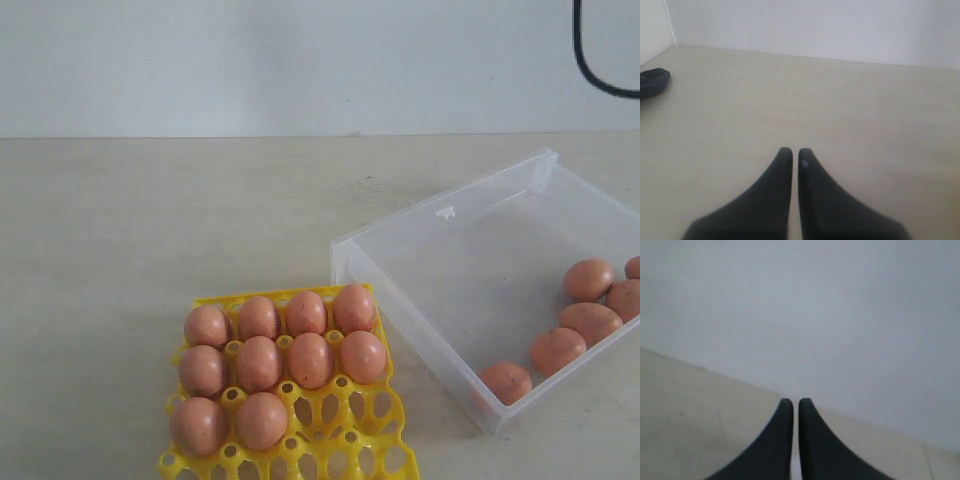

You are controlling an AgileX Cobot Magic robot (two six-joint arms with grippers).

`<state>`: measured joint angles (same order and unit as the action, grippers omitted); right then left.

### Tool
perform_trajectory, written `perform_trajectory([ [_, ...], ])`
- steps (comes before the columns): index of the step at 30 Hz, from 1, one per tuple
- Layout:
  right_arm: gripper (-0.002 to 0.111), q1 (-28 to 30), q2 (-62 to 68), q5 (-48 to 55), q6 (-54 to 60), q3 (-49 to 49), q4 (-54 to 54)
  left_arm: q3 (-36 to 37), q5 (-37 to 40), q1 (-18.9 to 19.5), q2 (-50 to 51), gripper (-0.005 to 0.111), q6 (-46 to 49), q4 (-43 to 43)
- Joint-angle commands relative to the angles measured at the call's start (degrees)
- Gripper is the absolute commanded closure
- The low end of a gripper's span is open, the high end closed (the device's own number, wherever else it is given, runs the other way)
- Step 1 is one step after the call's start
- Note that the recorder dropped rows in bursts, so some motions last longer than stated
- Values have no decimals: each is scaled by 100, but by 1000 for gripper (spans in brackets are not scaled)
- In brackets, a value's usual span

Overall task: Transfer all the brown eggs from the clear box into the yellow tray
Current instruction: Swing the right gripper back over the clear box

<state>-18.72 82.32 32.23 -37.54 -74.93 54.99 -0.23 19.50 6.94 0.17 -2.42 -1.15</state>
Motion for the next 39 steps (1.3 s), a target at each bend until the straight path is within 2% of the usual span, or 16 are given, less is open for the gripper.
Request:
perform_trajectory([
  [1, 109, 1724, 962, 1682, 3851, -1080, -4493, 23, -16, -19, -17, 103, 24, 0],
  [5, 109, 2604, 1765, 3640, 4997, -1685, -6399, 23, -16, -19, -17, 103, 24, 0],
  [7, 109, 2718, 1981, 3773, 5185, -1710, -6731, 23, -16, -19, -17, 103, 24, 0],
  [13, 104, 2596, 2218, 3773, 5541, -1700, -6807, 23, -16, -19, -17, 103, 24, 0],
  [15, 96, 2549, 2272, 3773, 5622, -1700, -6781, 23, -16, -19, -17, 103, 24, 0],
  [18, 77, 2549, 2385, 3773, 5582, -1700, -6617, 23, -16, -19, -17, 103, 24, 0],
  [20, 66, 2549, 2468, 3773, 5252, -1700, -6365, 23, -16, -19, -17, 103, 24, 0],
  [22, 60, 2549, 2510, 3773, 4772, -1700, -6143, 23, -16, -19, -17, 103, 24, 0],
  [28, 60, 2549, 2525, 3773, 4012, -1642, -5925, 23, -16, -19, -17, 103, 24, 0],
  [33, 60, 2549, 2550, 3769, 3910, -935, -5897, 23, -16, -19, -17, 103, 24, 0],
  [36, 60, 2549, 2578, 3200, 3795, -550, -5747, 23, -16, -19, -17, 103, 24, 0],
  [39, 60, 2549, 2578, 3099, 3644, -439, -5722, 23, -16, -19, -17, 103, 24, 0],
])
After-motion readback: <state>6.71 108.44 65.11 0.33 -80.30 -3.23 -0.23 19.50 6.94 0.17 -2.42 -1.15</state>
